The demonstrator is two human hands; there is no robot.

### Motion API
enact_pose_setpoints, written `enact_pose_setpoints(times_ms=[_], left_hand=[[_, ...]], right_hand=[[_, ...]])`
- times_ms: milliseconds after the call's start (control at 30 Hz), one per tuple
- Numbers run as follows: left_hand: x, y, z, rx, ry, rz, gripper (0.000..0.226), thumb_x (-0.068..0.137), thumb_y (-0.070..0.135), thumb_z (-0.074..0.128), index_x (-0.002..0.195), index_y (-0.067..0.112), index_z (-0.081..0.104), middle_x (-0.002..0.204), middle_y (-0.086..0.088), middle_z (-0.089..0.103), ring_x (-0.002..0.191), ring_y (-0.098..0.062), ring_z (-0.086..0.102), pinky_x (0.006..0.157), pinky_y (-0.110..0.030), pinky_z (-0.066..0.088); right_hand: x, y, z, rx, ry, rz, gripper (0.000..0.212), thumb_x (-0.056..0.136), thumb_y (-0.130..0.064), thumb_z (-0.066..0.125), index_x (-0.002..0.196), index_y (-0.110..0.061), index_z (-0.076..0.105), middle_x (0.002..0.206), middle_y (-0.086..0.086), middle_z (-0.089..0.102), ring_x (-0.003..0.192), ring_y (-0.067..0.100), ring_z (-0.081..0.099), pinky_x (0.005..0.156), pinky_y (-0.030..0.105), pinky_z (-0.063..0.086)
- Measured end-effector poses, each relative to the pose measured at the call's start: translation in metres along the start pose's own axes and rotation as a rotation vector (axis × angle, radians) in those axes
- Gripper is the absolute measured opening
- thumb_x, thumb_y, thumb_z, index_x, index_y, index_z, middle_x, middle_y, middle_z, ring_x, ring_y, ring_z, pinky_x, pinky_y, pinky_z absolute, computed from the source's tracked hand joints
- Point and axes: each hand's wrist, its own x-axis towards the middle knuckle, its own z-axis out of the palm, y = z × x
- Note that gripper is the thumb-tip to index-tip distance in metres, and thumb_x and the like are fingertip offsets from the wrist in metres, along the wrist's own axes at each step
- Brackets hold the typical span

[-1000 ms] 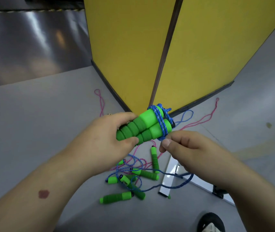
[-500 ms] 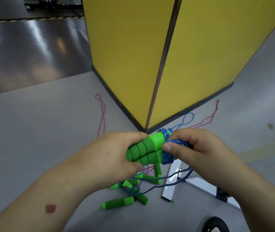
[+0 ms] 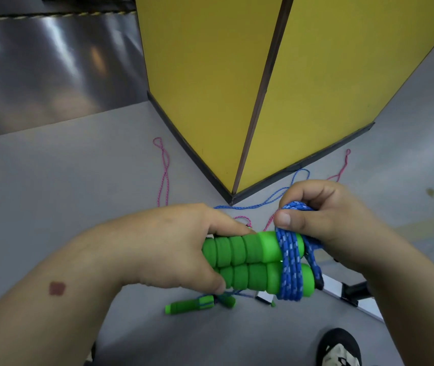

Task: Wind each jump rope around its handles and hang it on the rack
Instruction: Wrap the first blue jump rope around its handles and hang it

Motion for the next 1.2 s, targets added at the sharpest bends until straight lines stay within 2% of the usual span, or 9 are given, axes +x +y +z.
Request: enact_pose_setpoints(times_ms=[133,300,433,533,600,767,867,967,1200], left_hand=[[-0.001,-0.004,0.001,-0.174,-0.003,0.056,0.06,0.08,0.014,0.085,0.119,0.056,0.068,0.087,0.029,0.073,0.069,0.005,0.067,0.066,-0.015,0.048],[0.004,-0.01,0.002,-0.297,0.125,0.084,0.061,0.075,0.007,0.09,0.114,0.051,0.072,0.101,0.016,0.077,0.091,-0.015,0.078,0.088,-0.049,0.062],[0.009,-0.017,0.002,-0.474,0.293,0.184,0.062,0.057,0.026,0.095,0.111,0.045,0.072,0.106,0.002,0.075,0.098,-0.022,0.074,0.094,-0.059,0.057],[0.013,-0.022,-0.001,-0.633,0.433,0.211,0.057,0.051,0.026,0.093,0.101,0.037,0.068,0.091,-0.001,0.073,0.079,-0.028,0.068,0.075,-0.057,0.056],[0.017,-0.022,-0.001,-0.615,0.574,0.153,0.055,0.049,0.025,0.094,0.095,0.037,0.067,0.09,0.0,0.073,0.075,-0.026,0.066,0.07,-0.056,0.058],[0.022,-0.021,-0.001,-0.388,0.888,0.004,0.048,0.065,0.017,0.095,0.093,0.041,0.064,0.091,0.023,0.067,0.059,0.004,0.056,0.061,-0.021,0.045],[0.022,-0.022,-0.005,-0.205,0.995,-0.053,0.045,0.068,0.021,0.092,0.091,0.046,0.064,0.094,0.02,0.065,0.077,0.003,0.061,0.065,-0.017,0.044],[0.02,-0.024,-0.009,-0.022,0.967,-0.095,0.049,0.07,0.022,0.092,0.104,0.048,0.07,0.1,0.013,0.062,0.093,-0.011,0.06,0.078,-0.029,0.045],[0.011,-0.017,-0.013,0.054,0.662,-0.063,0.054,0.071,0.021,0.092,0.109,0.054,0.072,0.101,0.025,0.061,0.097,0.001,0.059,0.089,-0.032,0.051]], right_hand=[[0.001,0.008,0.003,0.319,-0.043,0.127,0.048,0.042,-0.041,0.1,0.063,-0.013,0.067,0.051,0.002,0.056,0.041,0.011,0.053,0.045,0.019,0.046],[0.0,0.005,0.011,0.54,-0.018,0.284,0.045,0.062,-0.026,0.087,0.074,-0.001,0.051,0.053,0.013,0.062,0.043,0.022,0.063,0.044,0.029,0.055],[-0.001,0.014,0.008,0.634,0.004,0.408,0.075,0.054,-0.022,0.093,0.114,0.01,0.06,0.101,0.037,0.061,0.08,0.037,0.061,0.05,0.036,0.057],[0.002,0.013,0.01,0.474,0.057,0.353,0.014,0.093,-0.007,0.056,0.079,-0.01,0.054,0.06,0.004,0.034,0.047,0.009,0.027,0.039,0.017,0.021],[0.002,0.009,0.014,0.353,0.046,0.353,0.038,0.102,-0.014,0.048,0.066,-0.018,0.06,0.057,-0.002,0.027,0.046,0.007,0.018,0.04,0.02,0.015],[0.003,-0.001,0.029,0.0,0.054,0.261,0.033,0.104,-0.032,0.05,0.088,-0.019,0.076,0.067,0.005,0.025,0.052,0.014,0.019,0.047,0.026,0.018],[0.001,-0.01,0.029,-0.202,0.079,0.175,0.027,0.103,-0.035,0.052,0.092,-0.027,0.076,0.065,0.002,0.034,0.055,0.018,0.027,0.054,0.032,0.025],[-0.004,-0.023,0.025,-0.407,0.075,0.075,0.02,0.098,-0.041,0.056,0.094,-0.033,0.074,0.058,-0.01,0.041,0.053,0.012,0.035,0.057,0.029,0.033],[-0.003,-0.027,0.017,-0.502,0.207,-0.148,0.015,0.088,-0.032,0.072,0.076,-0.024,0.074,0.05,-0.014,0.048,0.044,0.003,0.04,0.045,0.012,0.031]])
